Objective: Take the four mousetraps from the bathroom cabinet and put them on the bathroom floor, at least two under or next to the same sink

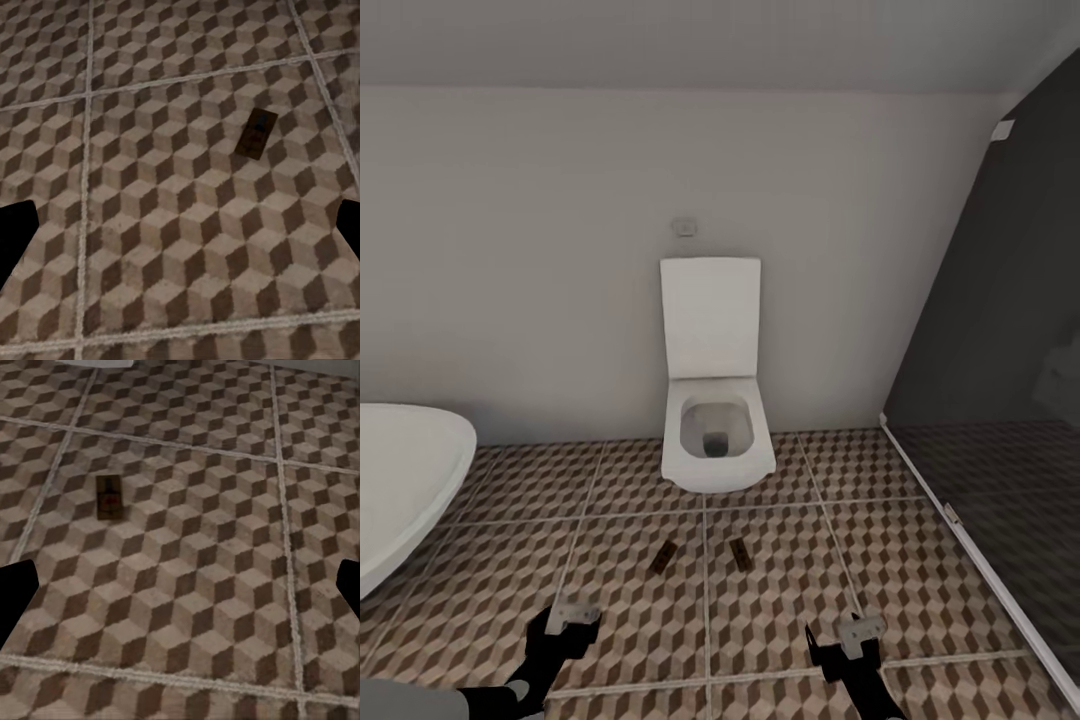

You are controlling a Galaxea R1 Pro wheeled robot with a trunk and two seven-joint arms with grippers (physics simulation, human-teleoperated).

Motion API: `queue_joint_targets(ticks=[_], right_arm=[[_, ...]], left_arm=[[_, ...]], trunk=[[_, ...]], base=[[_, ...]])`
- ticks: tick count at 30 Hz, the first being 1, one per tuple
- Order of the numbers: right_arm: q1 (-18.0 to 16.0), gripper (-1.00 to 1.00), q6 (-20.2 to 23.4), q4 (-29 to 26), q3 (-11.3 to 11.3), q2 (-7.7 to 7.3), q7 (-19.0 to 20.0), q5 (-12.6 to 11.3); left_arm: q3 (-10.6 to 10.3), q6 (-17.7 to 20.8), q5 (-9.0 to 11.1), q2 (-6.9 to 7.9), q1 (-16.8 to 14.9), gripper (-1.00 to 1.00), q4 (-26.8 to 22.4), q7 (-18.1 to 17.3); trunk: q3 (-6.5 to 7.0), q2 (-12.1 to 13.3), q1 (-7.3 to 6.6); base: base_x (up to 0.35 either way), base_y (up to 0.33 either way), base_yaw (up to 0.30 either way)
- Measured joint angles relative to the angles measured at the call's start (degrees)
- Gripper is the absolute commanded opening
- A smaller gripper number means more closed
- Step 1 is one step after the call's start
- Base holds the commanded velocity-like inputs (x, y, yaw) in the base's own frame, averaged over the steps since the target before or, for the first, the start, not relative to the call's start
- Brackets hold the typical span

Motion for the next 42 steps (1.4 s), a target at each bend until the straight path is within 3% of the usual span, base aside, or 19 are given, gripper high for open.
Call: queue_joint_targets(ticks=[3, 13, 22, 31, 42], right_arm=[[0.6, 1.00, -2.1, 0.0, 0.1, 0.00, 0.0, -0.1], [2.4, 1.00, -4.9, 0.0, 0.0, 0.00, 0.1, -0.2], [4.3, 1.00, -8.7, 0.0, 0.0, 0.07, 0.0, -0.6], [4.6, 1.00, -9.5, 0.0, -0.1, 0.20, 0.0, -5.1], [4.7, 1.00, -9.4, 0.0, -0.1, 0.31, 0.0, -6.3]], left_arm=[[-1.0, -2.0, 0.0, 0.31, 0.1, 1.00, -2.4, 5.3], [-2.0, -5.6, -0.1, 0.41, 0.3, 1.00, -5.9, 14.8], [-2.6, -8.6, 0.0, 0.46, 0.3, 1.00, -7.6, 16.9], [-2.9, -10.3, 0.1, 0.46, 0.5, 1.00, -8.6, 19.7], [-3.0, -10.5, 0.1, 0.46, 0.6, 1.00, -8.7, 20.9]], trunk=[[0.54, 1.2, -0.66], [2.33, 5.2, -2.86], [3.95, 8.8, -4.83], [5.57, 12.4, -6.81], [7.54, 16.8, -9.23]], base=[[0.000, 0.000, 0.000], [0.000, 0.000, 0.000], [0.000, 0.000, 0.000], [0.000, 0.000, 0.000], [0.000, 0.000, 0.000]])
